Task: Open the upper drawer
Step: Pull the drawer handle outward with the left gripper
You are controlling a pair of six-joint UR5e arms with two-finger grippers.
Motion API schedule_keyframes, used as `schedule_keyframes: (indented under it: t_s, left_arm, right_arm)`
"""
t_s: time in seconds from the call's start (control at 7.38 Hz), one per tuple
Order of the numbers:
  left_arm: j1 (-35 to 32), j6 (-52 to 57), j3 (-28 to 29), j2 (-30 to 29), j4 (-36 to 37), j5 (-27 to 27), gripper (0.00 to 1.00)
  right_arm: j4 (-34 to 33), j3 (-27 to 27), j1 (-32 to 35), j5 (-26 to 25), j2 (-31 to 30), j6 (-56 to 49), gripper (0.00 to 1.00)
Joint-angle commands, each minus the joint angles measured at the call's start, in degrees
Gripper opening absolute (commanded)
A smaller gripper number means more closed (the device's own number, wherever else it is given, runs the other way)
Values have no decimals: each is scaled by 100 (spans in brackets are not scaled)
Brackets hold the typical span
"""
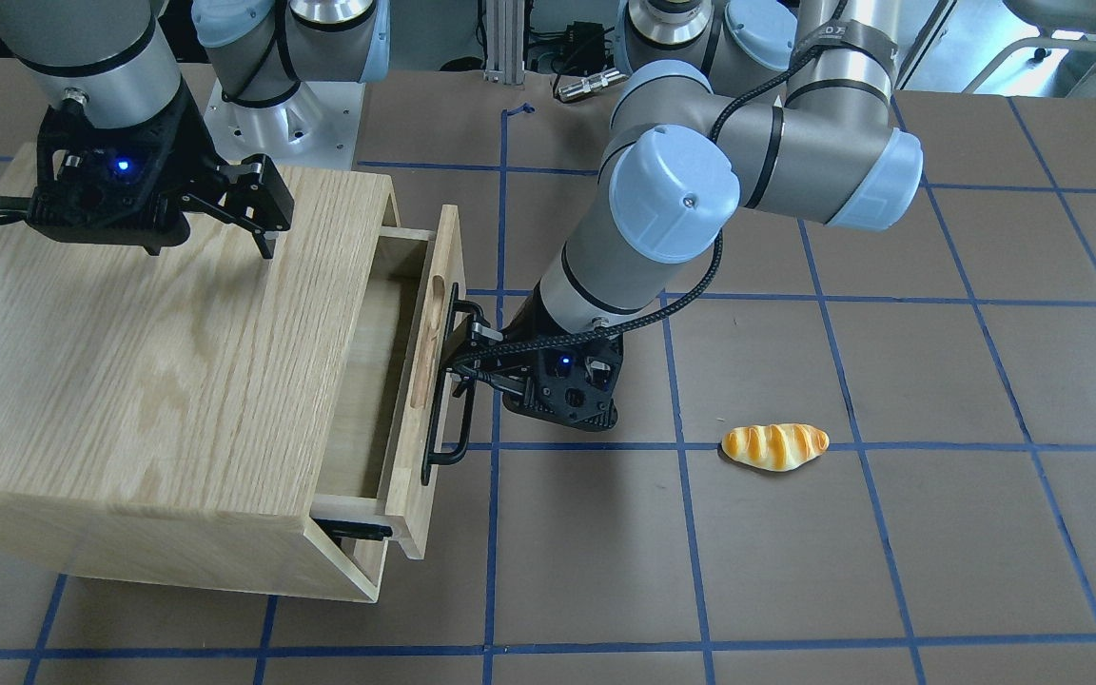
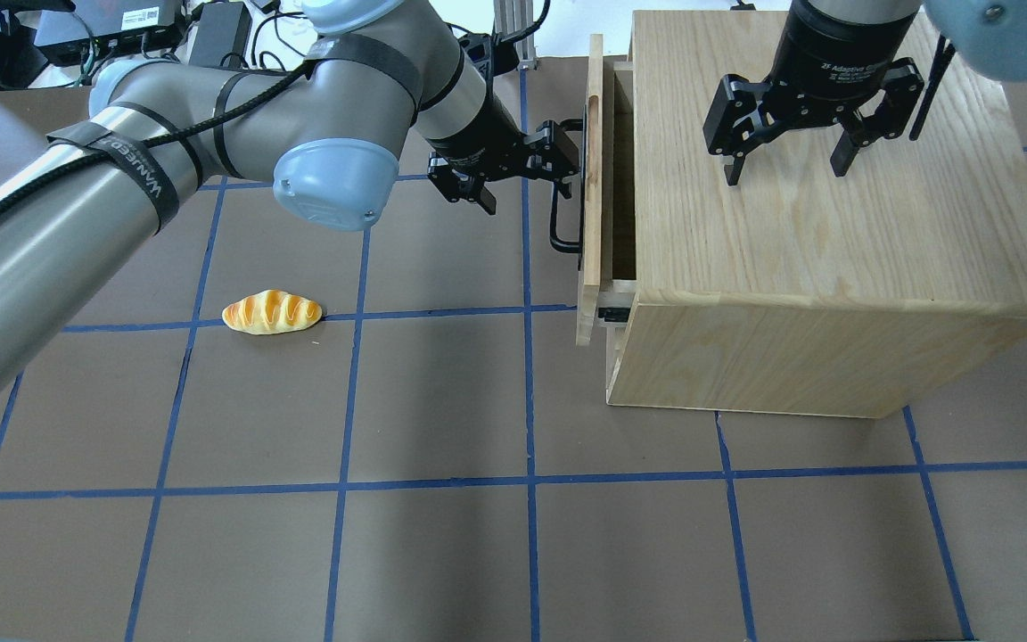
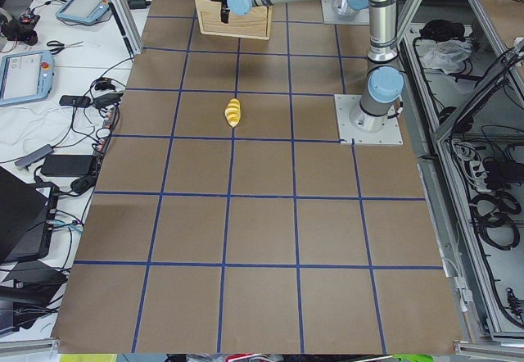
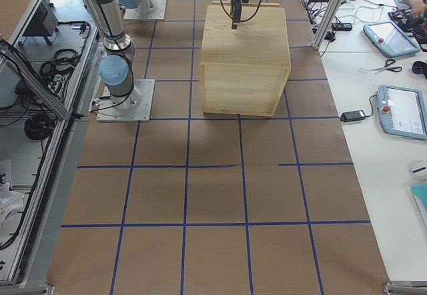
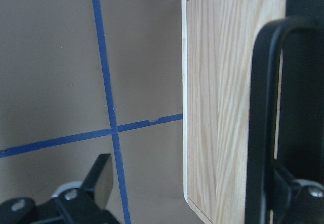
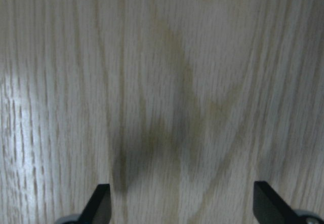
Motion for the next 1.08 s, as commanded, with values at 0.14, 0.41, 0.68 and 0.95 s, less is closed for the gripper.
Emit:
schedule_keyframes:
  t_s: [0.14, 0.41, 0.68, 0.95]
  left_arm:
    - [106, 96, 5, 26, -277, 167, 100]
    - [290, 192, 5, 78, -409, 159, 100]
    - [395, 219, 5, 148, -515, 159, 100]
    - [545, 500, -4, 262, -865, 168, 100]
  right_arm:
    - [0, 0, 0, 0, 0, -9, 100]
    - [0, 9, 0, 0, 0, 0, 100]
    - [0, 0, 0, 0, 0, 0, 100]
    - [0, 0, 0, 0, 0, 0, 100]
